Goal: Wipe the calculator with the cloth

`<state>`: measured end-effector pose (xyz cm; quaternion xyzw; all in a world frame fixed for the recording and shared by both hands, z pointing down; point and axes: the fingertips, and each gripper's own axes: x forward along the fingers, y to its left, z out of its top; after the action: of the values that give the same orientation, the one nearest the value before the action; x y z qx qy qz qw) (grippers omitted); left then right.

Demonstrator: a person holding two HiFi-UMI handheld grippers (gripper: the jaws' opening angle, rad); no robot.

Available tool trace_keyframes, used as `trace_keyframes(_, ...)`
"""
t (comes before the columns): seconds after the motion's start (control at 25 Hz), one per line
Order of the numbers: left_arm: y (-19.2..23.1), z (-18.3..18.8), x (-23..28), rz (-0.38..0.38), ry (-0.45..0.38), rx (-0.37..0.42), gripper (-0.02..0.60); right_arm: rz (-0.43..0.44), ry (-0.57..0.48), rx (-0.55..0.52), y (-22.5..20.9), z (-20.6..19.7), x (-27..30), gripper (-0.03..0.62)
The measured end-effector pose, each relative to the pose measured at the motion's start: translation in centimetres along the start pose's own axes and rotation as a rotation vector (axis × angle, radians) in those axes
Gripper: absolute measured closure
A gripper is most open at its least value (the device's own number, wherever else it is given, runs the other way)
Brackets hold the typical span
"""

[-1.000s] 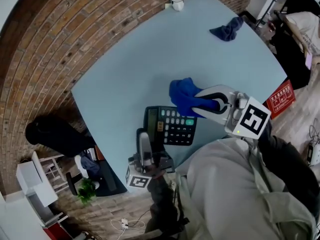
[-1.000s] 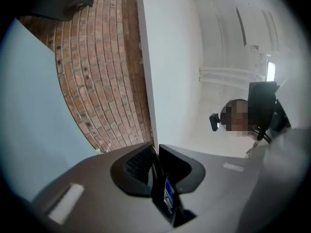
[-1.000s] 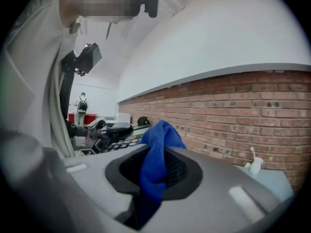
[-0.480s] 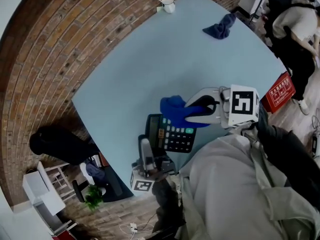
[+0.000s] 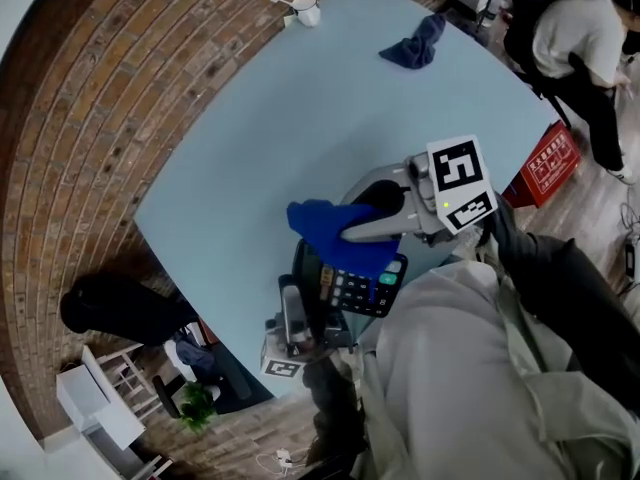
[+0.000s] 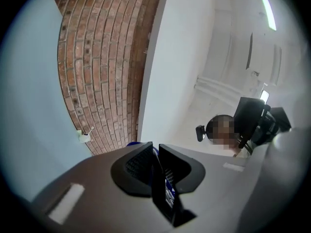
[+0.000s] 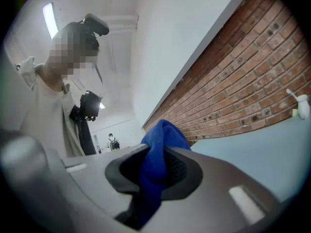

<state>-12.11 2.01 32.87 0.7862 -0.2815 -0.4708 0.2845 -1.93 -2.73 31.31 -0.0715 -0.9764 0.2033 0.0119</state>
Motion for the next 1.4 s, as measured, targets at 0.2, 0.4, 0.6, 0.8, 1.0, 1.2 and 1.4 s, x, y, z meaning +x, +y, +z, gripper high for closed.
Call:
trace_keyframes(0.2,0.7,1.5,-0.4,0.073,-0.11,0.011,0.543,0.032,0.141,-0.069,1.2,-2.4,-0.4,0.531)
trace_keyframes(0.4,1.7,4.8,-1.9,0.17,-0.184,0.089,0.543,-0.025,0.272,-0.206,3.5,-4.2,-1.5,0.531)
trace_keyframes(0.6,2.5,3.4,-0.5,0.32,-0.117,0.256,0.541,-0.412,0.469,-0.657,1.2,-3.8,2.3,0.531)
trace_keyframes(0.8,3.0,2.8,-0.5,0.373,-0.108,0.284,0.541,-0.19,0.583,-0.807,6.7,-7.3,7.5,0.531)
trace_keyframes(1.0,2.0,2.9,-0.9,0.351,-0.06,0.341,0.541,-0.343,0.559,-0.67,2.1,-5.8,4.8,0.531)
trace_keyframes(1.2,1.8,2.7,-0.3,0.362,-0.028,0.4,0.541,-0.455,0.585,-0.701,-0.2,-4.3,5.0,0.531)
trace_keyframes(1.4,0.9,2.3,0.1,0.316,0.044,0.47,0.541,-0.237,0.564,-0.662,4.5,-6.4,6.7,0.531)
